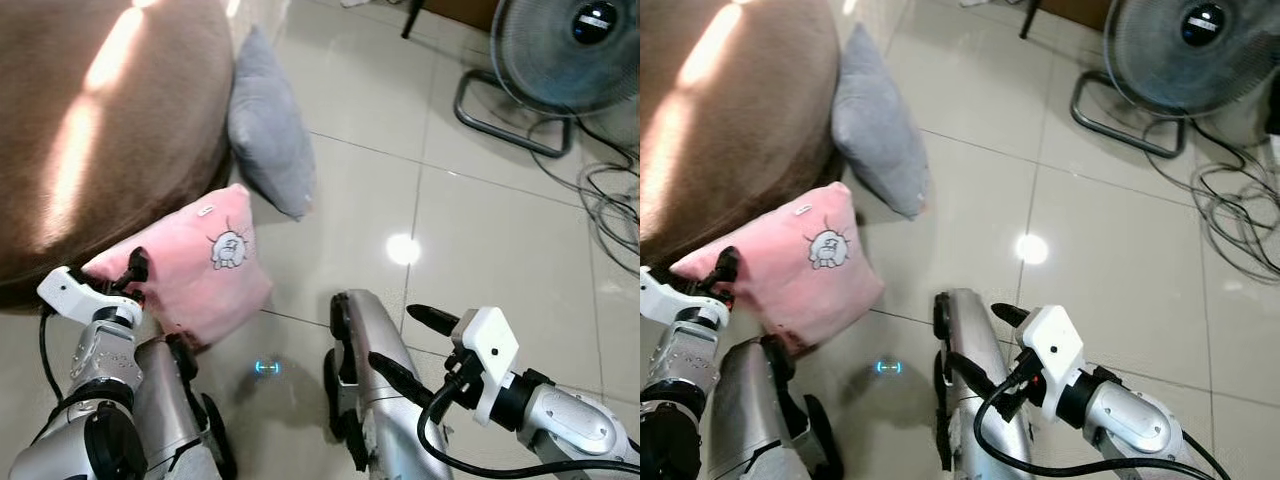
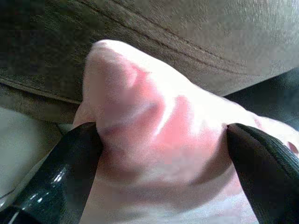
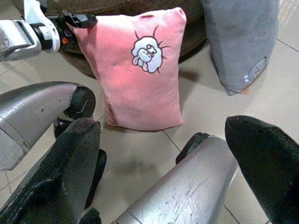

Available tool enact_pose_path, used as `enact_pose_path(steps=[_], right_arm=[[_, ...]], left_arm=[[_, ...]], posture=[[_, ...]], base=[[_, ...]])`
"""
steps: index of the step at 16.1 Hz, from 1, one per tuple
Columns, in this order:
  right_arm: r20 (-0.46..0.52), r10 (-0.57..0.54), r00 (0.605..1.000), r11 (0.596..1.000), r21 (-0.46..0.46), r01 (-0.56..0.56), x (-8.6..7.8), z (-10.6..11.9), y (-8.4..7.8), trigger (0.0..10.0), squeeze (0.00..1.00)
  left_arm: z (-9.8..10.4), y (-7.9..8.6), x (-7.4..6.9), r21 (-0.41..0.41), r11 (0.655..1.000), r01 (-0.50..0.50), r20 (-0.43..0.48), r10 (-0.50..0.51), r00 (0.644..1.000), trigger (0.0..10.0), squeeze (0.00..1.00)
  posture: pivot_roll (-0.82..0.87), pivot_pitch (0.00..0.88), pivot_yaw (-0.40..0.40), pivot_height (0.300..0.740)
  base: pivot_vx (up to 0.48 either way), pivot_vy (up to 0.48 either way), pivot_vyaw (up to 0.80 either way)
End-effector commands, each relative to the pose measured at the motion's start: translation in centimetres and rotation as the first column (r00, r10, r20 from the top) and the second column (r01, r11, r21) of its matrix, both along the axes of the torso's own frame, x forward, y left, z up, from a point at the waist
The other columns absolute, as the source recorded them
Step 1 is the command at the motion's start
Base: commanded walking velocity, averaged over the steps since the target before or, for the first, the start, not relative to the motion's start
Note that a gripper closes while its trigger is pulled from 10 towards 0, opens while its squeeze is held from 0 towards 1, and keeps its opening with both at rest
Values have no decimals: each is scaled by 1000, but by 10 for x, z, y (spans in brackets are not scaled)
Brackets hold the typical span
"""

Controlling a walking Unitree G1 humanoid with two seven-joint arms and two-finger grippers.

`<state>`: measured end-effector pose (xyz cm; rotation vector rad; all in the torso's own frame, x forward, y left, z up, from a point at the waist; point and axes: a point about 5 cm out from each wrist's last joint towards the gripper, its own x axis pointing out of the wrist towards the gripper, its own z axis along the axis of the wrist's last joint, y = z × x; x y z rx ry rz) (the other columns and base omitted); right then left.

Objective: Move the pillow to the sofa from floor

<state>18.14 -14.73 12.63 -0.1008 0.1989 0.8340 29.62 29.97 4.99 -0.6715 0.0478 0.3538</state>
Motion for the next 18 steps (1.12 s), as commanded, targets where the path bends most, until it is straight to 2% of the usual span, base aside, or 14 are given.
enact_pose_path(steps=[1, 7, 8, 9, 10, 18], right_arm=[[-26, -2, 1000, 1000, -1, 1, -4, -1, 0, 10000, 0], [-55, 12, 998, 1000, -11, -13, -6, -7, 1, 10000, 0], [-63, 18, 998, 1000, -25, -20, -8, -8, 0, 10000, 0], [-80, 24, 997, 999, -22, -26, -10, -9, -1, 10000, 0], [-88, 27, 996, 999, -24, -30, -11, -10, -1, 10000, 0], [-88, 28, 996, 999, -27, -31, -11, -10, -1, 10000, 0]], left_arm=[[-9, -2, -5, 19, 1000, -1, -62, 2, 998, 10000, 0], [-3, 9, -5, 147, 987, -62, -130, 82, 988, 10000, 0], [-3, 8, -4, 150, 987, -65, -129, 84, 988, 6118, 0], [-4, 6, -4, 132, 989, -62, -125, 79, 989, 4235, 0], [-4, 5, -3, 130, 990, -58, -125, 74, 989, 0, 0], [-4, 5, -3, 135, 989, -55, -127, 73, 989, 0, 0]], posture=[[-396, 399, -173, 541], [-394, 396, -165, 541], [-391, 399, -164, 541], [-391, 401, -164, 541], [-391, 401, -164, 541], [-391, 401, -164, 541]], base=[[0, 0, 0], [0, 0, 0], [0, 0, 0], [0, 0, 0], [0, 0, 0], [0, 0, 0]])
